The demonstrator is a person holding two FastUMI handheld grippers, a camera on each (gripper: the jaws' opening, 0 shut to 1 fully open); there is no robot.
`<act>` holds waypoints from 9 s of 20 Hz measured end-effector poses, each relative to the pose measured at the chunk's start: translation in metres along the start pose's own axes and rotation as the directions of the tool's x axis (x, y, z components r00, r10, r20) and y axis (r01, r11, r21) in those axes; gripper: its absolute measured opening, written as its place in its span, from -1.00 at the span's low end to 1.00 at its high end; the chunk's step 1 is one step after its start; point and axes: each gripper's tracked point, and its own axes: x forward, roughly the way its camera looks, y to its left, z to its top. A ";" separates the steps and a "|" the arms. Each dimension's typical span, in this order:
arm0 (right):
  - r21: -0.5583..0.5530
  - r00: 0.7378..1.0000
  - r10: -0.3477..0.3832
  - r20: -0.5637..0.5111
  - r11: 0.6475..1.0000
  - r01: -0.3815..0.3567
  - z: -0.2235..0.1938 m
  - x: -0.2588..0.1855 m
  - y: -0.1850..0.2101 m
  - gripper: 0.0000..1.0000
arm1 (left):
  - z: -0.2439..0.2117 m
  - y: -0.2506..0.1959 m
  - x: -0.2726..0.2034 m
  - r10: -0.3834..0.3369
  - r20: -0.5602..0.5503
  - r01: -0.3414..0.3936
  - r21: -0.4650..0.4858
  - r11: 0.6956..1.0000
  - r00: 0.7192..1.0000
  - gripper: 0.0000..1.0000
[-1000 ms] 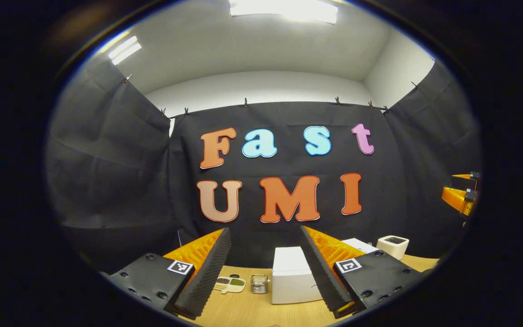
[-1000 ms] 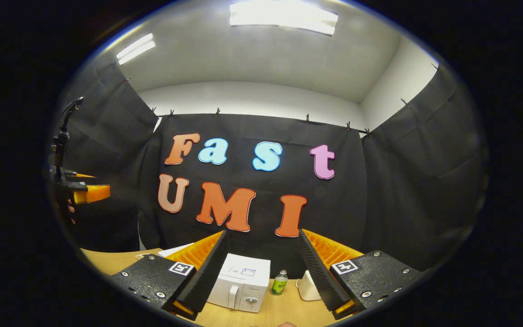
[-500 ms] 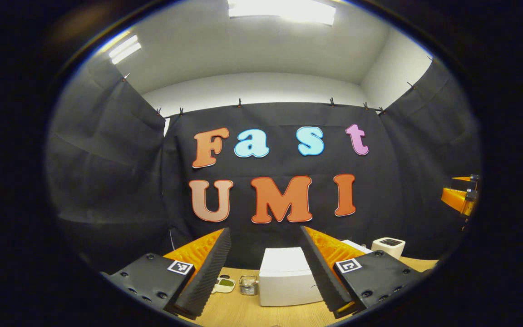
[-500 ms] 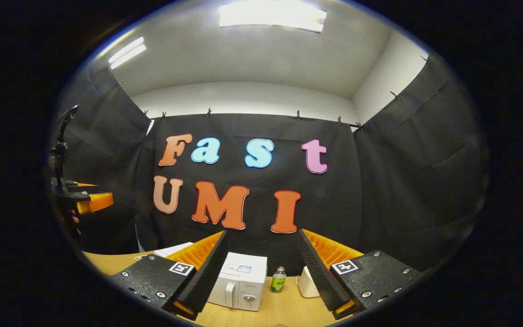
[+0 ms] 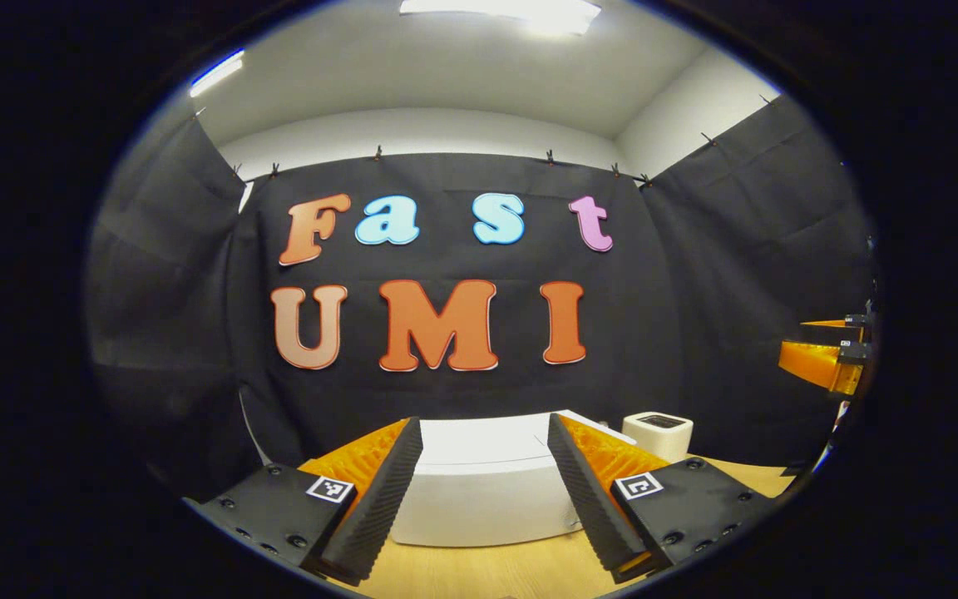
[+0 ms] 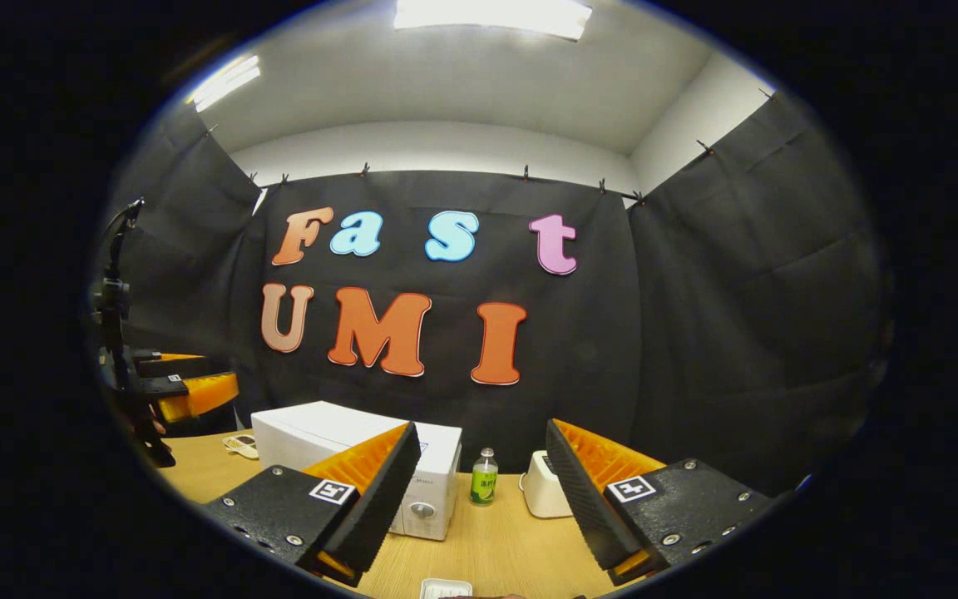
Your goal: Open the microwave oven with the left hand, put the food in, and close the microwave oven.
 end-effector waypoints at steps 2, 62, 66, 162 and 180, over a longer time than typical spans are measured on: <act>0.011 1.000 0.017 -0.015 1.000 -0.017 -0.014 -0.004 0.000 0.89 | -0.016 -0.019 0.008 -0.017 -0.005 0.017 -0.011 1.000 1.000 0.96; 0.120 0.916 -0.023 -0.401 0.990 0.077 -0.266 -0.043 -0.072 0.90 | -0.291 -0.145 0.112 -0.015 -0.377 -0.013 -0.073 0.997 0.926 -0.65; 0.142 0.913 -0.001 -0.407 0.988 0.064 -0.270 -0.041 -0.066 0.90 | -0.278 -0.141 0.078 -0.054 -0.336 0.033 -0.069 0.997 0.940 -0.66; 0.500 0.946 0.111 -0.305 0.864 0.060 -0.190 0.033 0.107 -0.72 | -0.166 0.192 -0.274 0.309 -0.235 -0.290 0.111 0.951 0.922 0.95; 0.548 0.963 0.112 -0.246 0.835 0.043 -0.210 0.165 0.261 -0.73 | -0.190 0.298 -0.290 0.457 -0.298 -0.439 0.130 0.889 0.838 0.95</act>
